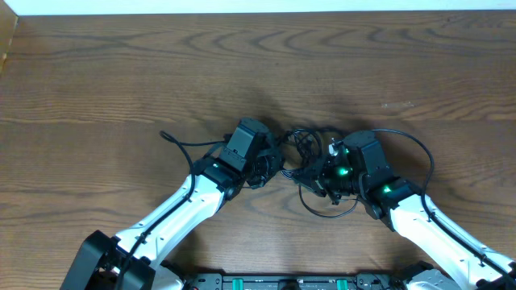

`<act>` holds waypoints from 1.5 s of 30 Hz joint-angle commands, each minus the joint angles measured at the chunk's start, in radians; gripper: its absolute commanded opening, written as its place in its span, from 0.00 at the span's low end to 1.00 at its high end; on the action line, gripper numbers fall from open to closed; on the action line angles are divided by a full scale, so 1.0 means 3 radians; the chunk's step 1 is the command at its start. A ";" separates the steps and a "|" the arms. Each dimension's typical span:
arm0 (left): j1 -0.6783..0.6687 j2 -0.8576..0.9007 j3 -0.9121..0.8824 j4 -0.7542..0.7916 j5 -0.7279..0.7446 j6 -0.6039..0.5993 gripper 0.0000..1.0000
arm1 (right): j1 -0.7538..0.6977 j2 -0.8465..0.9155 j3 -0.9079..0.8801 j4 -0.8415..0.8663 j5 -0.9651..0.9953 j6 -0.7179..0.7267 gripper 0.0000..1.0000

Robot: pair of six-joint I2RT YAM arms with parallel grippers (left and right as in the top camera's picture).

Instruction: Untangle cables

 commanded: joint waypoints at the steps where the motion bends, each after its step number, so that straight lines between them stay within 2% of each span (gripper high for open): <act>1: -0.0042 -0.0022 0.0048 0.0055 0.0362 0.0137 0.08 | 0.0010 0.0018 0.0015 -0.0093 0.0406 -0.0687 0.01; 5: 0.0062 -0.0025 0.0048 0.0053 0.0374 0.0331 0.08 | -0.0064 0.0018 0.0015 -0.0356 0.0427 -0.1019 0.01; 12: 0.0370 -0.0028 0.0048 0.0053 0.0724 0.0515 0.08 | -0.0383 0.0018 0.0015 -0.1232 0.1116 -0.1047 0.01; 19: 0.0437 -0.0028 0.0048 0.0055 0.0862 0.0626 0.08 | -0.0659 0.0018 0.0017 -0.1316 0.1189 -0.1191 0.01; 23: 0.0534 -0.0028 0.0048 0.0056 0.0880 0.0624 0.08 | -0.0810 0.0018 0.0017 -0.1659 0.1670 -0.1175 0.01; 27: 0.0724 -0.0031 0.0048 0.0205 0.1116 0.0624 0.08 | -0.1062 0.0018 0.0015 -0.1975 0.1919 -0.1183 0.01; 32: 0.0830 -0.0031 0.0048 0.0299 0.1174 0.0623 0.08 | -0.1268 0.0018 0.0017 -0.1981 0.1862 -0.1292 0.01; 39: 0.1068 -0.0031 0.0048 0.0301 0.1183 0.0612 0.08 | -0.1521 0.0018 0.0017 -0.2169 0.2227 -0.1343 0.01; 41: 0.1141 -0.0031 0.0048 0.0300 0.1190 0.0610 0.08 | -0.1630 0.0018 0.0017 -0.2160 0.2098 -0.1452 0.01; 43: 0.1152 -0.0031 0.0048 0.0300 0.1189 0.0610 0.08 | -0.1703 0.0018 0.0017 -0.2037 0.1624 -0.1771 0.01; 44: 0.1130 -0.0031 0.0048 0.0298 0.1188 0.0610 0.08 | -0.1723 0.0018 0.0017 -0.1925 0.1155 -0.2022 0.04; 45: 0.1105 -0.0029 0.0048 0.0298 0.1184 0.0610 0.08 | -0.1726 0.0018 0.0017 -0.1848 0.0824 -0.2146 0.12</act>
